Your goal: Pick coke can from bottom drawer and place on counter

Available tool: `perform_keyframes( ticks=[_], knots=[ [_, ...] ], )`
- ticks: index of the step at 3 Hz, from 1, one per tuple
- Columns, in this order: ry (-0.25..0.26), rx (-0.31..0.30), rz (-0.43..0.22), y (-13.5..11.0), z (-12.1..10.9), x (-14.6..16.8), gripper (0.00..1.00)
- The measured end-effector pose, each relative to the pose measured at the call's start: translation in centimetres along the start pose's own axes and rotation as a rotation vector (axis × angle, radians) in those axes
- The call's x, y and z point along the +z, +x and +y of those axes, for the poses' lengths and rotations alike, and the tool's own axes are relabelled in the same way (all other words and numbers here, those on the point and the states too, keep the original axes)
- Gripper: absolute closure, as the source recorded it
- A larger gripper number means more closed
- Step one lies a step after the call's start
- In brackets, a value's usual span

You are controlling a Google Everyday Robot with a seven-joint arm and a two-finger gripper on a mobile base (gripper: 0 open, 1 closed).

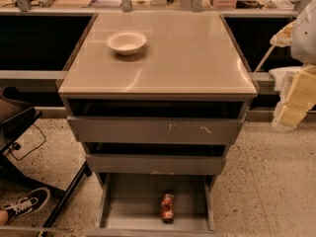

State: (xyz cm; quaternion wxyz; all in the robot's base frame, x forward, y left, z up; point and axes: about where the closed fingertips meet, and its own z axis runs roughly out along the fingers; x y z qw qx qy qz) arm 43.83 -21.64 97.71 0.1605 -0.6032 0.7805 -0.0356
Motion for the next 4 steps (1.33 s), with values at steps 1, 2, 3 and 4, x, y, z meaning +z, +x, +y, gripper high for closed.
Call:
perform_keyframes(
  ticks=[1,2,3,4],
  knots=[
    [0.0,0.0,0.0,0.0,0.0,0.0,0.0],
    [-0.012,0.003,-0.024,0.3,1.6,1.7,0.0],
    [-0.034,0.054,-0.102,1.6,5.1,5.9,0.0],
    [-0.069,0.14,-0.152,5.2,8.9,12.4,0.0]
  ],
)
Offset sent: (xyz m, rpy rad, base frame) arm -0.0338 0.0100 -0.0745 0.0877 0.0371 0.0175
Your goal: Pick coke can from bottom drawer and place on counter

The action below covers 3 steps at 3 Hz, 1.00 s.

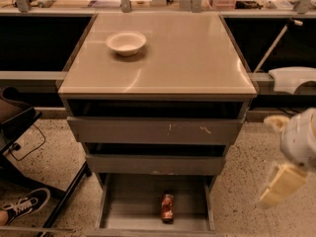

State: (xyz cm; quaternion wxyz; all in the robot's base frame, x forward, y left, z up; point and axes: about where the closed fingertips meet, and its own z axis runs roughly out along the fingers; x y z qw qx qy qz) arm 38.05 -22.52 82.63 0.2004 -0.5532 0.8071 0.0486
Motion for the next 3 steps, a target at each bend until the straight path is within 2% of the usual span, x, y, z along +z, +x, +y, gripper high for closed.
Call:
perform_keyframes(
  ticks=[1,2,3],
  knots=[
    [-0.114,0.086,0.027,6.8,4.1,8.9,0.0],
    [-0.222,0.165,0.047,12.3,7.0,16.2,0.0],
    [-0.315,0.222,0.048,15.8,9.3,21.0,0.0]
  ],
)
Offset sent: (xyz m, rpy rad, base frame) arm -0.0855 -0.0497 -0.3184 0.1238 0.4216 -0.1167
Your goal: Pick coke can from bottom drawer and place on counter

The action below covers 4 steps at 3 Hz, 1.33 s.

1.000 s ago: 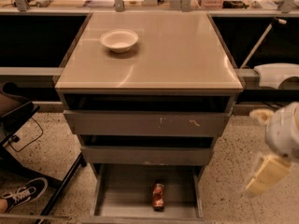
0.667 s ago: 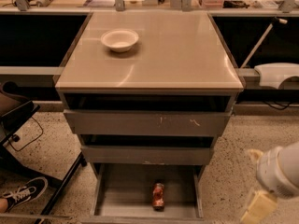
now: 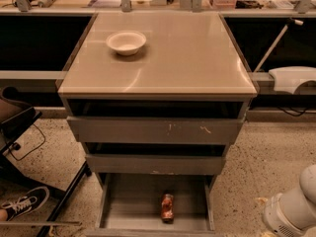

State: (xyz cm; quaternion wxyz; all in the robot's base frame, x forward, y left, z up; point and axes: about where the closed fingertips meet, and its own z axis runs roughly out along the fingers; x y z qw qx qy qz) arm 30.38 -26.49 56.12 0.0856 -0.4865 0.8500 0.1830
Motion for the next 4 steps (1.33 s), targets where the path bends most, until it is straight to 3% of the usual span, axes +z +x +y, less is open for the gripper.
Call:
perform_keyframes(
  ticks=[1,2,3,4],
  knots=[
    [0.0,0.001,-0.001,0.0,0.0,0.1,0.0],
    [-0.056,-0.014,-0.079,-2.0,-0.8,3.9,0.0],
    [-0.095,0.003,-0.232,-8.3,-3.8,10.7,0.0],
    [-0.066,0.109,-0.325,-12.8,-9.9,17.2,0.0]
  ],
)
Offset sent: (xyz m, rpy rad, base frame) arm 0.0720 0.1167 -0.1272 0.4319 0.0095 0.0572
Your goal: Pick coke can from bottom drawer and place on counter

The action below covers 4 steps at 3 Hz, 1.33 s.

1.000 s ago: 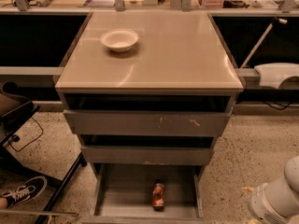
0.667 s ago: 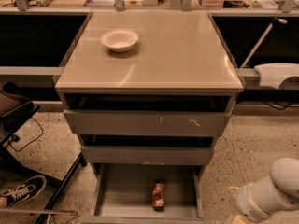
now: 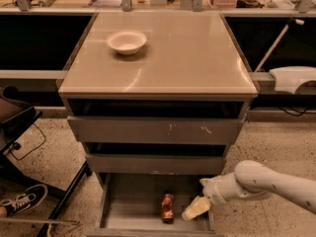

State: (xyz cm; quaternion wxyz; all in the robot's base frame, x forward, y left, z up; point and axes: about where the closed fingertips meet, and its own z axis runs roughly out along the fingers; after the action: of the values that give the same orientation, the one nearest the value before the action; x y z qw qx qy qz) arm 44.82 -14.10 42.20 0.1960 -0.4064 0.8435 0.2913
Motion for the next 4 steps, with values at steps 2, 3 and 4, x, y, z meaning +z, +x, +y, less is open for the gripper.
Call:
perform_keyframes(
  ticks=[2,3,4],
  knots=[
    [-0.039,0.039,-0.009,1.7,0.0,3.2,0.0],
    [-0.08,0.075,-0.025,2.5,-0.4,5.6,0.0],
    [-0.12,0.173,-0.092,3.4,-2.8,10.2,0.0]
  ],
)
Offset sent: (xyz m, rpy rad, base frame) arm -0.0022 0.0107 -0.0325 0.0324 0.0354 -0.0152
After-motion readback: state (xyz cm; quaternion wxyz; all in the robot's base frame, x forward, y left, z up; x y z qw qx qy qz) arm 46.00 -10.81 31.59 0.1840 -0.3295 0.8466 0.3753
